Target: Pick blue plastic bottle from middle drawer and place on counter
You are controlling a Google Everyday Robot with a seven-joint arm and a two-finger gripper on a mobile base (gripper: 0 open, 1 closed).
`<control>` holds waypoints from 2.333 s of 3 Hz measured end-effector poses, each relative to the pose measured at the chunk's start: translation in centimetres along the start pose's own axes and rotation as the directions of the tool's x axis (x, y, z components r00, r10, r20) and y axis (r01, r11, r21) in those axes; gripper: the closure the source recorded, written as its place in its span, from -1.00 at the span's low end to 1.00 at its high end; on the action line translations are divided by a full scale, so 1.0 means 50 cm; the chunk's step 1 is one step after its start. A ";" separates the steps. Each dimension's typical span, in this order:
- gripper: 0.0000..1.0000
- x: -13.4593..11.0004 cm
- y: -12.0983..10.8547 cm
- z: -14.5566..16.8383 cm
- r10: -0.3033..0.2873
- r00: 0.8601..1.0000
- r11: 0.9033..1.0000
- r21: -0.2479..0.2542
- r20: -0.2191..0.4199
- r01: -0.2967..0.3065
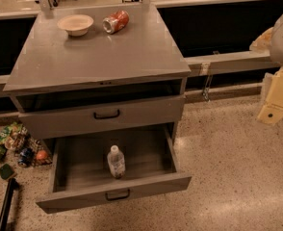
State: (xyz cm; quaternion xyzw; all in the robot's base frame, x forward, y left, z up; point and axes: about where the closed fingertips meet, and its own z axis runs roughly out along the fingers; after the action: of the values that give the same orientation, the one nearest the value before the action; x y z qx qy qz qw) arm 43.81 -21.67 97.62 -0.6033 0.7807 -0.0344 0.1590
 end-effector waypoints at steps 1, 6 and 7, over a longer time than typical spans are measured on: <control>-1.00 0.000 0.000 0.000 0.000 1.000 1.000 0.000 0.000 0.000; -1.00 -0.202 0.048 0.229 0.082 0.913 0.996 0.009 0.401 -0.093; -1.00 -0.202 0.048 0.229 0.082 0.913 0.996 0.009 0.401 -0.093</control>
Offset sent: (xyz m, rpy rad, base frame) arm 0.0060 0.0453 -0.0349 0.2451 0.0183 0.0146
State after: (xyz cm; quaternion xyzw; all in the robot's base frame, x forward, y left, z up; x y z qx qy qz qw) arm 47.12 -9.83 88.29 -0.5598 0.7575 0.0858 0.3248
